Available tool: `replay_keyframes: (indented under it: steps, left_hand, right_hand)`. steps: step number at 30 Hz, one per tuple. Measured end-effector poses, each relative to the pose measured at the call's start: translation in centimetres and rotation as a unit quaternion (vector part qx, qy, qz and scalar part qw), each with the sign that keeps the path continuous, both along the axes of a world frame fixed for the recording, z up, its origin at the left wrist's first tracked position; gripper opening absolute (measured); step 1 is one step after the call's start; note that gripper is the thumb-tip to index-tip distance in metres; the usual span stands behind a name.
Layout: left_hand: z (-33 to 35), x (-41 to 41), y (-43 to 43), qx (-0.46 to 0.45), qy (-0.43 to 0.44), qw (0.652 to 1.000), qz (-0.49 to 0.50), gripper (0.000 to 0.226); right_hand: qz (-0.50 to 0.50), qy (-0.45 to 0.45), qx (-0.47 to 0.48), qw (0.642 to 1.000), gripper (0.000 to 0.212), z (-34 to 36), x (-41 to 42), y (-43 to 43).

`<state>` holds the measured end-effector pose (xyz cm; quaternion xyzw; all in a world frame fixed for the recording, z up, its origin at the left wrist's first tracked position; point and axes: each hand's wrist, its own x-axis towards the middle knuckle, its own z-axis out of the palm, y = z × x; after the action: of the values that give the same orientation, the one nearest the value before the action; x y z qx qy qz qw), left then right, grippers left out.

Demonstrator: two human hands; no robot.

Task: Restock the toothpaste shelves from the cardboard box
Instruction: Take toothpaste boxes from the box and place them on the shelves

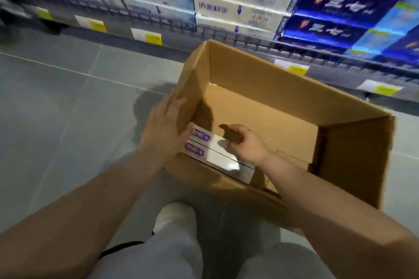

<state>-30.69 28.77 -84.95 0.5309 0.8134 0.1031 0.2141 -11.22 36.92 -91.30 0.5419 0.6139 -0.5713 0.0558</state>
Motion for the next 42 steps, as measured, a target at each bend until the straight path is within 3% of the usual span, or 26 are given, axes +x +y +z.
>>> replay_keyframes:
  steps: [3,6,10,14,17,20,22,24,26,32,36,42]
  left_hand:
    - [-2.0,-0.4,-0.2,0.037,-0.042,0.998,0.034,0.064]
    - [-2.3,-0.3,-0.2,0.052,-0.039,0.997,0.036,0.063]
    - [-2.2,-0.3,0.1,0.068,-0.03,0.997,0.035,0.059]
    - [-2.4,-0.1,0.5,0.07,-0.02,0.997,0.011,0.059]
    - [-2.3,-0.5,0.4,0.048,0.039,0.998,-0.015,0.058]
    - [-1.1,0.2,1.5,0.102,0.15,0.972,-0.15,0.049]
    - [-0.3,2.0,3.2,0.086,0.098,0.958,-0.254,0.041]
    - [-1.0,4.4,4.5,-0.06,-0.033,0.952,-0.298,0.043]
    - [-3.2,6.6,5.5,-0.224,-0.113,0.919,-0.305,0.054]
    - [-10.6,9.6,8.2,-0.378,0.014,0.801,-0.463,0.081]
    - [-13.1,10.6,8.3,-0.38,0.053,0.76,-0.525,0.076]
    - [-13.0,10.1,9.1,-0.266,0.036,0.803,-0.532,0.07]
  right_hand:
    - [0.057,-0.031,-0.036,0.997,0.074,-4.8,-1.0,-0.7]
    - [0.177,-0.143,0.036,0.973,0.09,-6.8,-1.4,-1.3]
    - [0.178,-0.189,0.083,0.962,0.067,-6.4,-1.4,-1.9]
    - [0.173,-0.196,0.123,0.957,0.063,-5.9,-1.0,-2.0]
    - [0.116,-0.173,0.12,0.971,0.056,-4.5,0.0,-1.6]
    - [0.009,-0.139,0.109,0.984,0.05,-3.1,2.3,-1.0]
    - [-0.07,-0.123,0.111,0.984,0.049,-2.2,4.5,-0.5]
    - [-0.138,-0.107,0.116,0.978,0.049,-1.7,6.8,-0.4]
    - [-0.197,-0.105,0.118,0.968,0.051,-1.3,9.1,-0.7]
    - [-0.3,-0.074,0.133,0.942,0.051,-1.8,12.0,-1.6]
    - [-0.326,-0.052,0.138,0.934,0.046,-2.3,12.5,-2.3]
    - [-0.35,-0.064,0.141,0.924,0.044,-2.9,12.7,-2.3]
